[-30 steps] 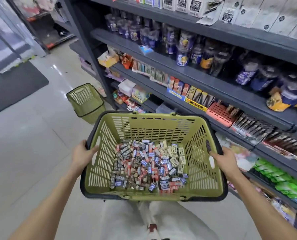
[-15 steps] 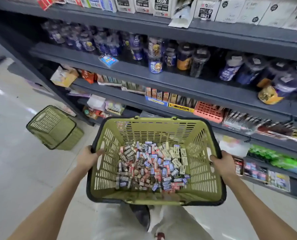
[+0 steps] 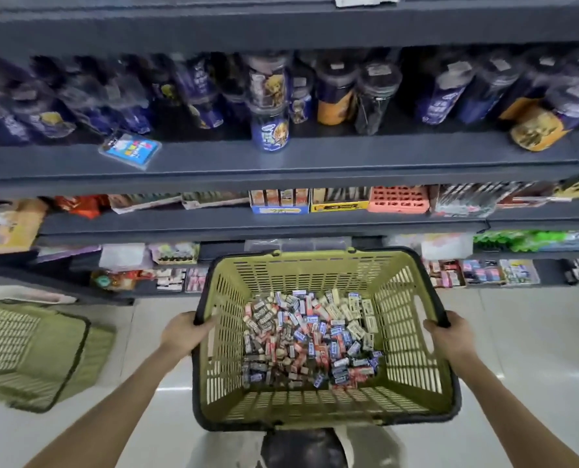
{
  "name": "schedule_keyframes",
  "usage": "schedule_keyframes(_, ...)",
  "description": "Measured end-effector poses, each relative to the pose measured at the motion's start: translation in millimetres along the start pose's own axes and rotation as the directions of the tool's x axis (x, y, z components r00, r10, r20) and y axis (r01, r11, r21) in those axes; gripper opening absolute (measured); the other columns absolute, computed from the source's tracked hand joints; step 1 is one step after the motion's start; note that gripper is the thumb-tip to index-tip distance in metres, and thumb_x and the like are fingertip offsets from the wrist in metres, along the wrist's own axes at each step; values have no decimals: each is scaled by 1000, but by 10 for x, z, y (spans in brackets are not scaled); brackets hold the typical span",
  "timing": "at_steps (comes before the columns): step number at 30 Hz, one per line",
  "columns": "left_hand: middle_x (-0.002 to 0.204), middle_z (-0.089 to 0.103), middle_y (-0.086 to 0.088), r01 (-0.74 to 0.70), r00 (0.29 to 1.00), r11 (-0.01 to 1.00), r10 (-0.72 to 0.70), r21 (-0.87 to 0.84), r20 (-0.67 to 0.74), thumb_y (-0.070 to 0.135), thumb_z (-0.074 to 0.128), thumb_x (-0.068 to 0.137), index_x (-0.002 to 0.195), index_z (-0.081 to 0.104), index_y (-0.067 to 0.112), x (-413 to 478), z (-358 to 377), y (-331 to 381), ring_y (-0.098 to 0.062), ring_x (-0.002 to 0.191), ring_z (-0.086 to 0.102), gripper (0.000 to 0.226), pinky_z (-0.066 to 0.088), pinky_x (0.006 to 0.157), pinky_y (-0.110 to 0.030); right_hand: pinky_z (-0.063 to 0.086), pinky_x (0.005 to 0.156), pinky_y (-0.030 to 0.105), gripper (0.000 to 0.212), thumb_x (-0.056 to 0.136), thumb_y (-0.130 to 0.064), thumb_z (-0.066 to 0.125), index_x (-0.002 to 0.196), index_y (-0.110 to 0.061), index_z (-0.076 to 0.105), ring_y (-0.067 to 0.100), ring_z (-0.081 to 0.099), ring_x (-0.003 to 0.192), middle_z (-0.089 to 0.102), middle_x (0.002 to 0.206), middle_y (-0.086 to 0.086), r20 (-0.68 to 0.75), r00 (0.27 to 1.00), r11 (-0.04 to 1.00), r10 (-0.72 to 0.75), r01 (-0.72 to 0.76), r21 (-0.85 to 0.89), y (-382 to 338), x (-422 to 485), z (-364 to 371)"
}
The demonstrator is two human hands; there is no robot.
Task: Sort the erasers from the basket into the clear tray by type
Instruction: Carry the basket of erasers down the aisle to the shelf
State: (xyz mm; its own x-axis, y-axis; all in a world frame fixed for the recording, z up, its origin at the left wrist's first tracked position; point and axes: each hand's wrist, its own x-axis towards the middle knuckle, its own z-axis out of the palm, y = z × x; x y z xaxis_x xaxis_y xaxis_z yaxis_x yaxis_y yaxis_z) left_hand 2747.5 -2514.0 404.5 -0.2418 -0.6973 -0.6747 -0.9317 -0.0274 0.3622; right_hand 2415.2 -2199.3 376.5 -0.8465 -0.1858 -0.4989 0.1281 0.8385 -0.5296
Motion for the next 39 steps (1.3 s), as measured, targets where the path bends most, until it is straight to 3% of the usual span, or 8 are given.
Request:
schedule_keyframes(6,82,72,-15,-23,1000,1000,23,17,-5,49,57,89,83,67,7,621,437,-264,-30,75,67,44,57,73,-40,38,46,22,11,83,-12,64,93,-12,59,14,55,58,59,65,-2,59,998,999,7,-4,-48,231,428,436)
schedule_keyframes(13,56,59,-6,-9,997,996,3,-84,-78,53,65,82,61,59,8,1340,1055,-668,-25,58,60,49,42,55,-28,46,60,28,15,75,-6,70,87,-13,65,24,62,68,67,73,5,249,968,997,30,-13,-71,627,1068,883)
schedule_keyframes(18,35,52,12,-30,992,992,13,-127,-126,51,72,76,54,58,24,1720,1440,-939,-11,44,52,38,34,46,-27,36,45,22,14,75,-1,71,70,-12,64,14,53,51,59,48,-5,318,947,993,35,4,-120,894,1414,1266)
schedule_keyframes(25,39,58,-5,-107,994,975,104,194,25,54,66,79,47,54,9,2212,1589,-1142,-19,39,61,56,45,50,-27,42,43,21,15,72,-10,76,71,2,69,18,56,46,63,56,9,511,859,902,13,210,-377,1149,1804,1599)
schedule_keyframes(29,47,56,-2,-204,967,823,253,530,-20,59,59,83,71,62,11,2433,1436,-978,-21,53,60,49,43,55,-29,44,52,19,28,75,-35,75,60,-16,63,12,58,54,61,55,-2,592,806,749,1,392,-534,898,2001,1544)
schedule_keyframes(33,92,64,-19,-355,732,767,584,534,-351,36,68,84,104,59,7,2632,1554,-591,-38,89,61,37,45,68,-41,38,56,28,35,86,-41,62,58,-23,50,20,52,64,59,67,5,416,857,513,-303,515,-687,623,2131,1781)
schedule_keyframes(36,110,60,-20,-495,654,656,713,570,-254,24,60,91,122,57,9,2808,1696,-388,-39,105,54,35,45,86,-46,43,66,34,28,87,-38,61,93,-10,63,33,62,83,66,91,20,166,822,576,-545,511,-638,647,2254,2016)
schedule_keyframes(39,112,60,-19,-549,580,570,786,611,-212,15,51,96,126,57,8,2918,1824,-410,-39,107,53,32,45,85,-46,48,69,40,36,85,-40,61,97,-7,61,37,63,83,65,88,22,-21,742,598,-670,523,-608,789,2354,2168)
